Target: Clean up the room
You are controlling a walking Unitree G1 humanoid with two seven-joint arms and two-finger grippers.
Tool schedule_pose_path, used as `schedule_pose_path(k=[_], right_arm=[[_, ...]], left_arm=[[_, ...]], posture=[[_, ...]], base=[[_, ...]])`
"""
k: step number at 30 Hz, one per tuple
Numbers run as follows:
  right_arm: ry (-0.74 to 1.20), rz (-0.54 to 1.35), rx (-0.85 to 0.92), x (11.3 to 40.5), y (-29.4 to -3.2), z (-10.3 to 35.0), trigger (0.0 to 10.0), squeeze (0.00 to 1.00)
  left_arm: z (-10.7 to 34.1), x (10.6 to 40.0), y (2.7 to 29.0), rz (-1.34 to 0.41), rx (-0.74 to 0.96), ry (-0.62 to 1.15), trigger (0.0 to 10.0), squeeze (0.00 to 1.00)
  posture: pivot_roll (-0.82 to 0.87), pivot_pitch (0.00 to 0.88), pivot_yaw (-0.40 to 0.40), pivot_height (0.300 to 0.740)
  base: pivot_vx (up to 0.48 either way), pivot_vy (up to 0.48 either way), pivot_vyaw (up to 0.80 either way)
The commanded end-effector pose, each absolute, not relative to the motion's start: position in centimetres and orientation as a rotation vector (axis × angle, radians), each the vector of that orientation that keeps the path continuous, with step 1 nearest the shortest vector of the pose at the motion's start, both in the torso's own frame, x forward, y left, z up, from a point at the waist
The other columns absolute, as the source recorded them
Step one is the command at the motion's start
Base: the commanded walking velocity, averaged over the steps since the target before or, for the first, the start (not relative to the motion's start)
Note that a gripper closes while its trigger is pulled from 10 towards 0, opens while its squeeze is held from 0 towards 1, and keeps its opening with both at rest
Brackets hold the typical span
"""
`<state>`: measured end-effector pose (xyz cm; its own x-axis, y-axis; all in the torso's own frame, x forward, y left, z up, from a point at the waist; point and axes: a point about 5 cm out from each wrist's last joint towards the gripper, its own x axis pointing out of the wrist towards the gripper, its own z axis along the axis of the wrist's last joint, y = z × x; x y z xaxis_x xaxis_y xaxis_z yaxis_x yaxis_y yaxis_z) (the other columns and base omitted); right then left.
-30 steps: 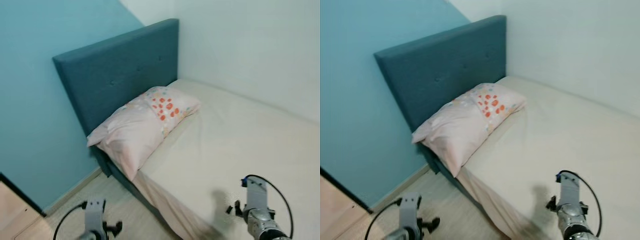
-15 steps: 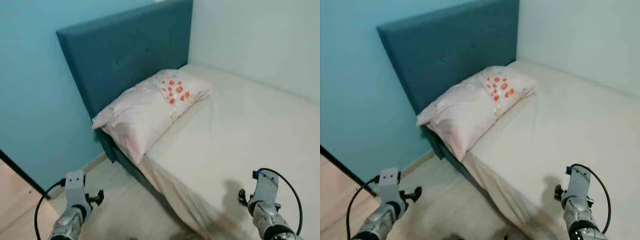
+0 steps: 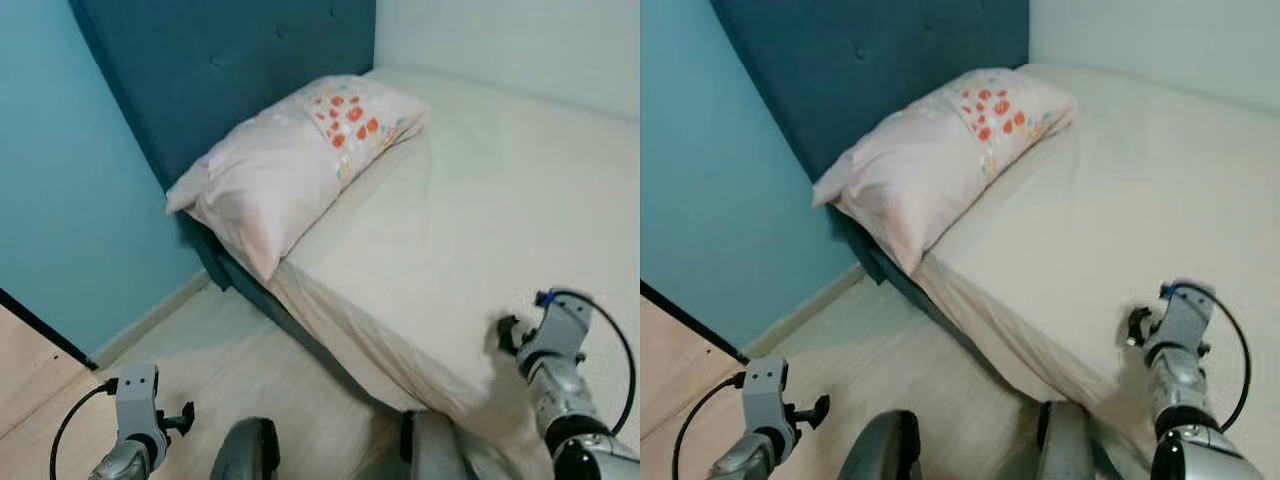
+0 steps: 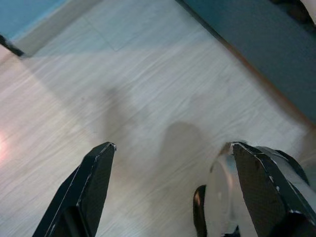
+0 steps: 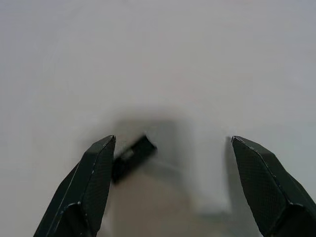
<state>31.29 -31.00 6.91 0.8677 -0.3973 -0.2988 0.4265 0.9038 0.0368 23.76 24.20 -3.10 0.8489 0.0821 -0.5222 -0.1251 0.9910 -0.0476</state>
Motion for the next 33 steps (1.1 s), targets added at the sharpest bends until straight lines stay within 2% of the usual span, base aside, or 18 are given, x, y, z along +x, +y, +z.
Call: schedule_pose_path(k=[1, 7, 13, 14, 24, 33], right_arm=[[0.318, -0.398, 0.139, 31.4, -30.0, 6.2, 10.0, 0.0], [0.428, -0.313, 0.134, 31.4, -27.8, 4.5, 10.0, 0.0], [0.495, -0.32, 0.122, 30.8, -27.2, 3.4, 10.0, 0.0], [0.481, -0.332, 0.112, 30.7, -27.4, 3.5, 0.0, 0.0], [0.392, -0.394, 0.1, 31.5, -29.0, 5.4, 0.0, 0.0], [0.363, -0.421, 0.102, 31.7, -29.4, 6.1, 0.0, 0.0]], left_arm=[[-3.1, 23.1, 25.5, 0.123, -0.043, 0.558, 10.0, 0.0], [-3.0, 23.1, 25.4, 0.099, -0.024, 0.551, 10.0, 0.0], [-3.3, 22.9, 25.0, 0.073, -0.012, 0.56, 10.0, 0.0], [-3.4, 22.8, 24.9, 0.067, -0.01, 0.562, 10.0, 0.0], [-3.3, 23.0, 24.5, 0.051, -0.009, 0.556, 10.0, 0.0], [-3.5, 22.8, 24.3, 0.041, -0.009, 0.558, 10.0, 0.0]], posture=[[0.02, 0.22, 0.088, 0.575], [0.03, 0.222, 0.081, 0.575], [0.03, 0.219, 0.082, 0.575], [0.03, 0.216, 0.083, 0.575], [0.03, 0.212, 0.079, 0.575], [0.03, 0.208, 0.08, 0.575]], base=[[0.0, 0.0, 0.0], [0.0, 0.0, 0.0], [0.0, 0.0, 0.0], [0.0, 0.0, 0.0], [0.0, 0.0, 0.0], [0.0, 0.0, 0.0]])
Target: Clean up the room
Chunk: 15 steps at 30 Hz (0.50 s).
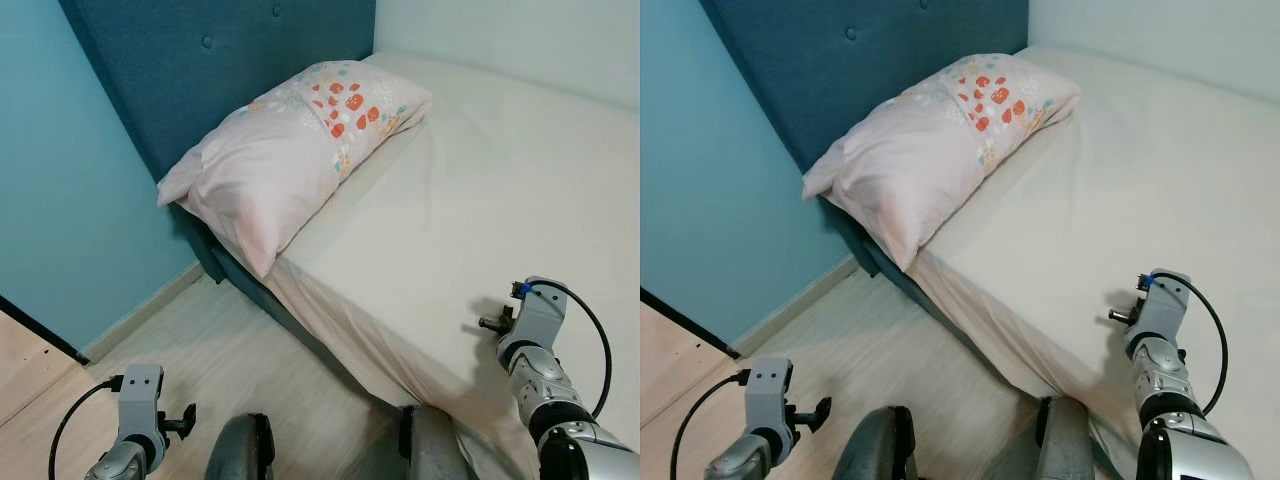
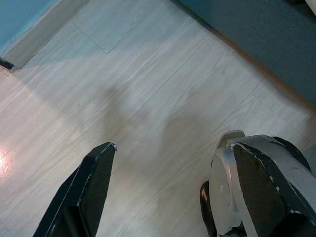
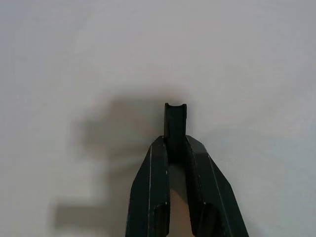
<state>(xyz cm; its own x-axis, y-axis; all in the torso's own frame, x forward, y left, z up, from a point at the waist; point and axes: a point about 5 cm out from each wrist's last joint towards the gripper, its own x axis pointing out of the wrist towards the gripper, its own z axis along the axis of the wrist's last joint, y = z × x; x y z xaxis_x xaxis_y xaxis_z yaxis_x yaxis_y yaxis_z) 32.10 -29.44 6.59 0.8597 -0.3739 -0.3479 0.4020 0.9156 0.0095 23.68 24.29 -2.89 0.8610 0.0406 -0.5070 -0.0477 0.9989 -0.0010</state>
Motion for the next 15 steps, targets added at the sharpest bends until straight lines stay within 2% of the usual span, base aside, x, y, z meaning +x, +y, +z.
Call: schedule_pose_path(k=[1, 7, 8, 12, 13, 15], right_arm=[[0.363, -0.421, 0.102, 31.7, -29.4, 6.1, 0.0, 0.0], [0.302, -0.374, 0.116, 32.5, -28.9, 7.0, 0.0, 0.0], [0.241, -0.321, 0.16, 33.3, -28.4, 8.0, 0.0, 0.0], [0.194, -0.282, 0.191, 33.9, -28.0, 8.7, 0.0, 0.0], [0.123, -0.212, 0.225, 34.8, -27.3, 10.2, 0.0, 0.0], [0.123, -0.212, 0.225, 34.8, -27.3, 10.2, 0.0, 0.0]], left_arm=[[-3.5, 22.8, 24.3, 0.041, -0.009, 0.558, 10.0, 0.0], [-3.7, 22.5, 24.2, 0.039, -0.009, 0.569, 10.0, 0.0], [-3.7, 22.6, 24.2, 0.039, -0.01, 0.57, 10.0, 0.0], [-3.7, 22.7, 24.2, 0.039, -0.01, 0.571, 10.0, 0.0], [-3.7, 22.8, 24.1, 0.041, -0.01, 0.572, 10.0, 0.0], [-3.7, 22.8, 24.1, 0.041, -0.01, 0.572, 10.0, 0.0]], posture=[[0.03, 0.208, 0.08, 0.575], [0.03, 0.201, 0.079, 0.575], [0.02, 0.188, 0.077, 0.575], [0.02, 0.188, 0.077, 0.575], [0.01, 0.18, 0.076, 0.575], [0.01, 0.18, 0.076, 0.575]], base=[[0.0, 0.0, 0.0], [0.0, 0.0, 0.0], [0.0, 0.0, 0.0], [0.0, 0.0, 0.0], [0.0, 0.0, 0.0], [0.0, 0.0, 0.0]])
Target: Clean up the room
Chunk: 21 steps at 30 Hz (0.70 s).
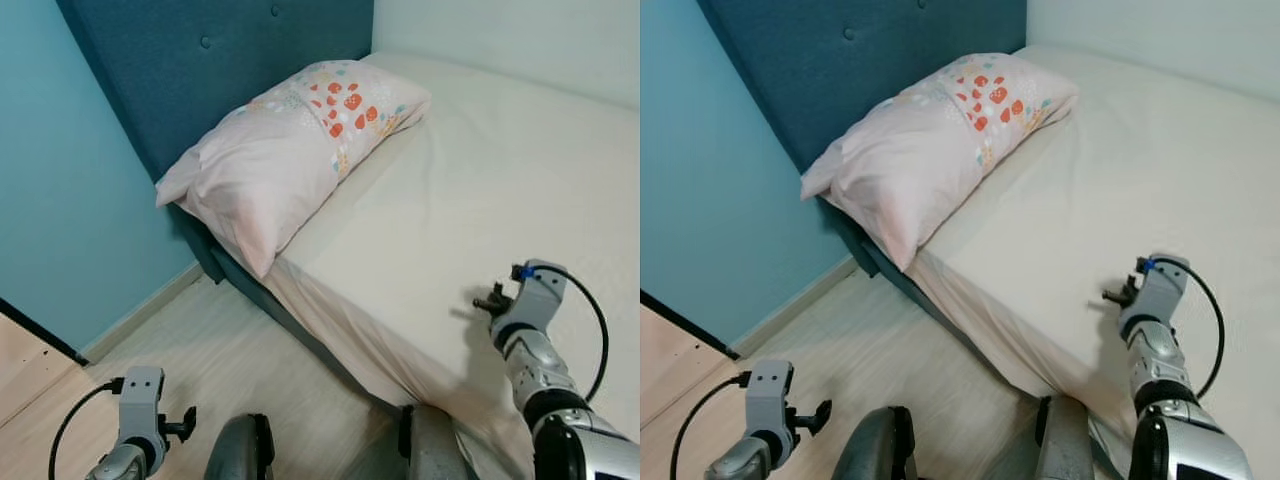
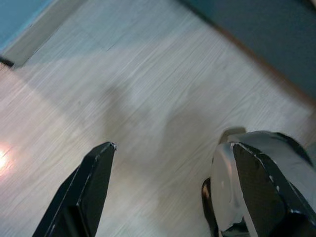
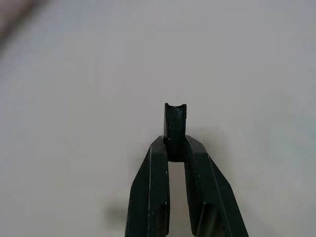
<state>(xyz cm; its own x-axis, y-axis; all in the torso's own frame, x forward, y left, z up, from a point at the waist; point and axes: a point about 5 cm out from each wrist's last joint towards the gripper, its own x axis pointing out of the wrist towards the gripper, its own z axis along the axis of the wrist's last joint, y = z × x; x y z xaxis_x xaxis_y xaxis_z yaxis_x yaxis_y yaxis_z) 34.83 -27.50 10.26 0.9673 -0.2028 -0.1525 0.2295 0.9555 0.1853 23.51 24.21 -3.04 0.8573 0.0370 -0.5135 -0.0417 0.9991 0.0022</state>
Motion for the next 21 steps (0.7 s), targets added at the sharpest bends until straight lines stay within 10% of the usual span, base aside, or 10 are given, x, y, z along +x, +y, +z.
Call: schedule_pose_path(k=[1, 12, 21], right_arm=[[0.123, -0.212, 0.225, 34.8, -27.3, 10.2, 0.0, 0.0], [-0.206, 0.39, 0.38, 37.4, -17.6, 17.3, 0.0, 0.0], [-0.139, 0.47, 0.37, 37.0, -15.7, 15.3, 0.0, 0.0]], left_arm=[[-3.7, 22.8, 24.1, 0.041, -0.01, 0.572, 10.0, 0.0], [-3.0, 24.5, 24.9, 0.266, -0.061, 0.611, 10.0, 0.0], [-2.8, 24.9, 24.4, 0.26, -0.053, 0.6, 10.0, 0.0]], posture=[[0.01, 0.18, 0.076, 0.575], [-0.02, 0.087, 0.045, 0.595], [-0.03, 0.062, 0.051, 0.619]], base=[[0.0, 0.0, 0.0], [-0.044, 0.0, 0.0], [-0.32, 0.0, 0.0]])
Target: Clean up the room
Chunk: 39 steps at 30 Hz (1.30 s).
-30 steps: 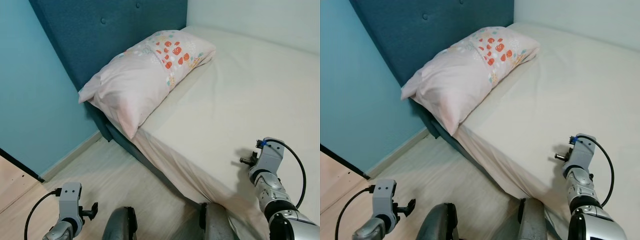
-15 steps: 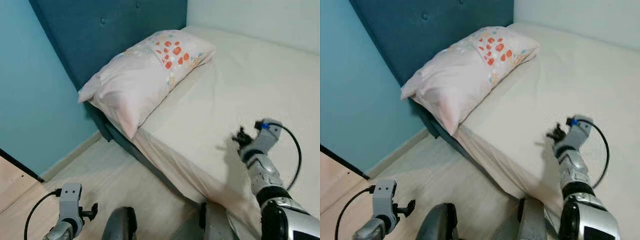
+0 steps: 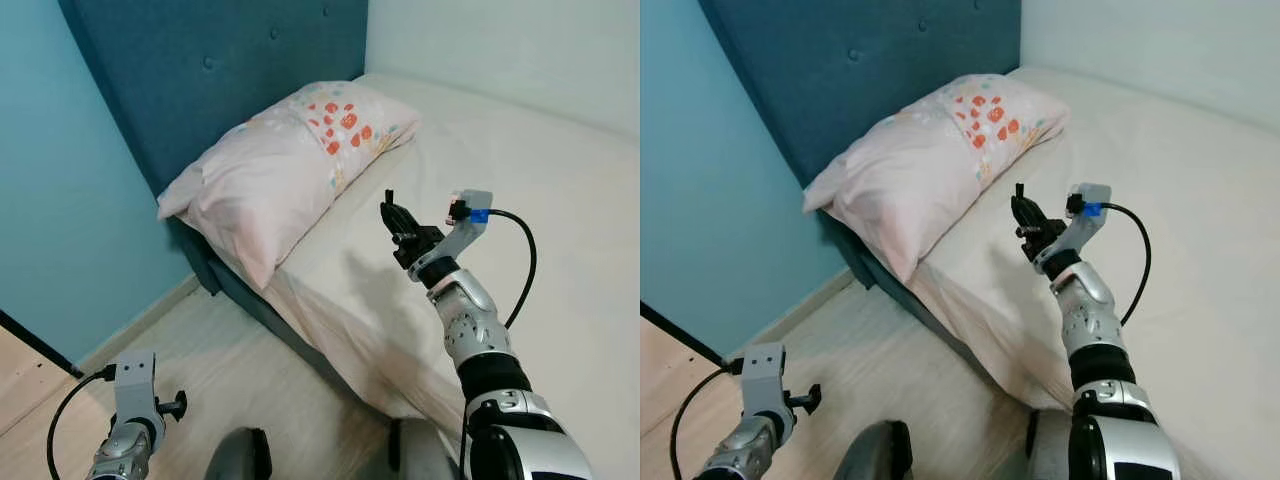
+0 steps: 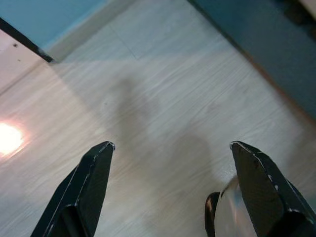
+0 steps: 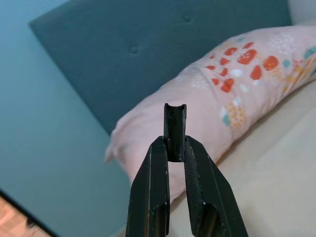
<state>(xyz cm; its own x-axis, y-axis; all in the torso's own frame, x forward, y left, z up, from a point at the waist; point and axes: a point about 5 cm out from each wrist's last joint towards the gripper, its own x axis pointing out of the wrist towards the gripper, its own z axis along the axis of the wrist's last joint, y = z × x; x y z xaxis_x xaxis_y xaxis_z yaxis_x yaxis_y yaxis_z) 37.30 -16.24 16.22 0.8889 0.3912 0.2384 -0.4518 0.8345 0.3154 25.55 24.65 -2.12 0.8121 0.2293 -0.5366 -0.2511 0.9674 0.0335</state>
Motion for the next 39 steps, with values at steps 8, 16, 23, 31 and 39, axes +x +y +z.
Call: schedule_pose_path(k=[8, 16, 23, 31, 39], right_arm=[[-0.024, 0.54, 0.3, 35.9, -13.5, 12.8, 0.0, 0.0], [0.073, 0.541, 0.257, 35.0, -13.1, 10.4, 0.0, 0.0], [0.195, 0.482, 0.203, 33.9, -14.4, 7.4, 0.0, 0.0], [0.365, 0.395, 0.13, 31.8, -16.7, 3.7, 0.0, 0.0], [0.568, 0.301, -0.004, 28.8, -19.0, -0.2, 0.0, 0.0]], left_arm=[[-3.2, 24.6, 24.0, 0.265, -0.057, 0.625, 10.0, 0.0], [-4.4, 23.4, 23.3, 0.263, -0.058, 0.705, 10.0, 0.0], [-6.1, 21.2, 22.5, 0.242, -0.052, 0.812, 10.0, 0.0], [-7.6, 19.0, 21.7, 0.185, -0.029, 0.908, 10.0, 0.0], [-8.2, 17.9, 21.5, 0.169, -0.02, 0.955, 10.0, 0.0]], posture=[[-0.04, 0.043, 0.054, 0.648], [-0.04, 0.031, 0.054, 0.673], [-0.04, 0.028, 0.055, 0.692], [-0.05, 0.026, 0.055, 0.722], [-0.05, 0.024, 0.048, 0.74]], base=[[0.0, 0.0, 0.0], [0.0, 0.0, 0.0], [0.0, 0.0, 0.0], [0.0, 0.0, 0.0], [0.0, 0.0, 0.0]])
